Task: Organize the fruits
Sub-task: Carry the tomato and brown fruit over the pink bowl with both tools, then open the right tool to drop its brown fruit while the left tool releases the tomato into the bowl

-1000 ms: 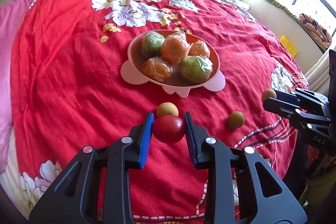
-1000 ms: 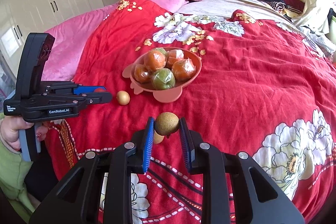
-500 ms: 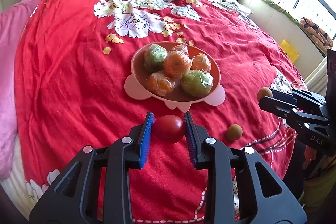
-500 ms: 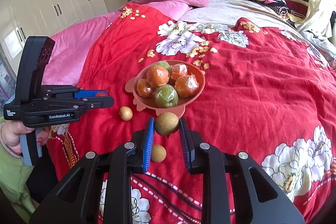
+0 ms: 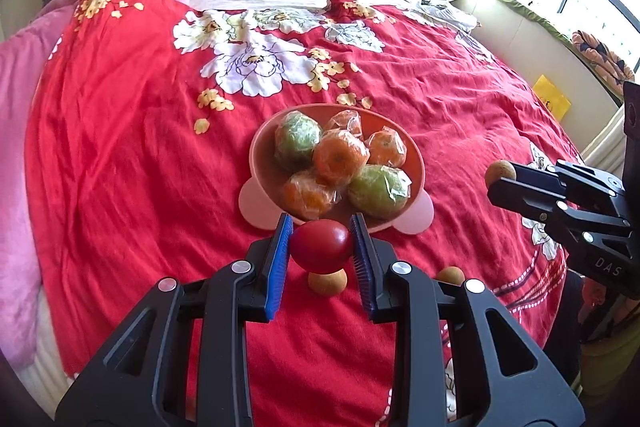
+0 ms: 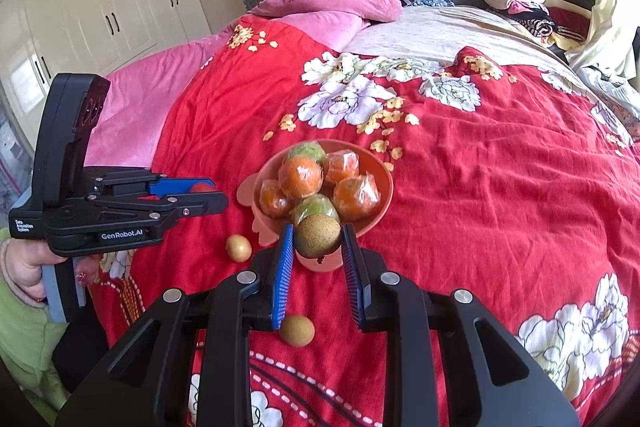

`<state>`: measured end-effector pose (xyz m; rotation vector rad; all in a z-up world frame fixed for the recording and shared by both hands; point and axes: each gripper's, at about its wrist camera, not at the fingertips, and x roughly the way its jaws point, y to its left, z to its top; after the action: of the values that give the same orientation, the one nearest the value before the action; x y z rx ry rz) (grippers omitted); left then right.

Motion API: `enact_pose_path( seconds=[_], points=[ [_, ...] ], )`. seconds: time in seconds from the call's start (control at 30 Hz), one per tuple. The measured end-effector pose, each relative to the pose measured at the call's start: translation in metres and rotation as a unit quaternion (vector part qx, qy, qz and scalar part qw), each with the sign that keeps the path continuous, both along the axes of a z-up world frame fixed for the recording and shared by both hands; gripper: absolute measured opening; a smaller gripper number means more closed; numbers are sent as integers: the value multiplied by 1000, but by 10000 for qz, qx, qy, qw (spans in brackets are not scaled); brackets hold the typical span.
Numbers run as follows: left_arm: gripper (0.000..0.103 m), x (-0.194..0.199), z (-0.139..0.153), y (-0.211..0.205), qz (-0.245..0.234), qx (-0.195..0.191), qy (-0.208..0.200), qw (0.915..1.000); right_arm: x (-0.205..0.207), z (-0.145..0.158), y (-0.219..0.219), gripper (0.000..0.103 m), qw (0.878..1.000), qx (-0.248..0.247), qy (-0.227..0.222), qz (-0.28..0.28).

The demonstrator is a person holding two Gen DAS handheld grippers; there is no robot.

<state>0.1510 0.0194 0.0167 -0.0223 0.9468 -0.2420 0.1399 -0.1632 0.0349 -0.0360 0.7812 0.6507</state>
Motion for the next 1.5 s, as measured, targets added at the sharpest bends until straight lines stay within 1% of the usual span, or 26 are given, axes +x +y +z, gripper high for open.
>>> enact_pose_path(
  seconds=[0.4,0.63,0.97,1.17,1.37,1.4,1.43,1.5],
  points=[
    [22,24,-4,-3,-113,28,26,9999,21,3,1,23,10000,-77,-18,-37],
    [22,46,-18,9,14,-16,145,9999,38,-12,10,23,9998,-121,130,-10],
    [22,70,-28,12,1,-53,225,9997,57,-40,21,23,9987,-320,380,-67],
    [22,77,-34,16,42,-164,263,9995,61,-45,22,24,9987,-315,397,-89],
    [23,78,-37,18,65,-219,287,9993,58,-42,19,24,9988,-268,391,-132],
    [24,78,-37,18,74,-233,293,9993,57,-41,18,27,9988,-240,419,-126],
    [27,78,-37,18,64,-246,294,9992,55,-40,17,32,9988,-221,422,-135],
    [29,78,-38,18,74,-220,267,9994,49,-36,16,37,9990,-216,363,-122]
  ],
)
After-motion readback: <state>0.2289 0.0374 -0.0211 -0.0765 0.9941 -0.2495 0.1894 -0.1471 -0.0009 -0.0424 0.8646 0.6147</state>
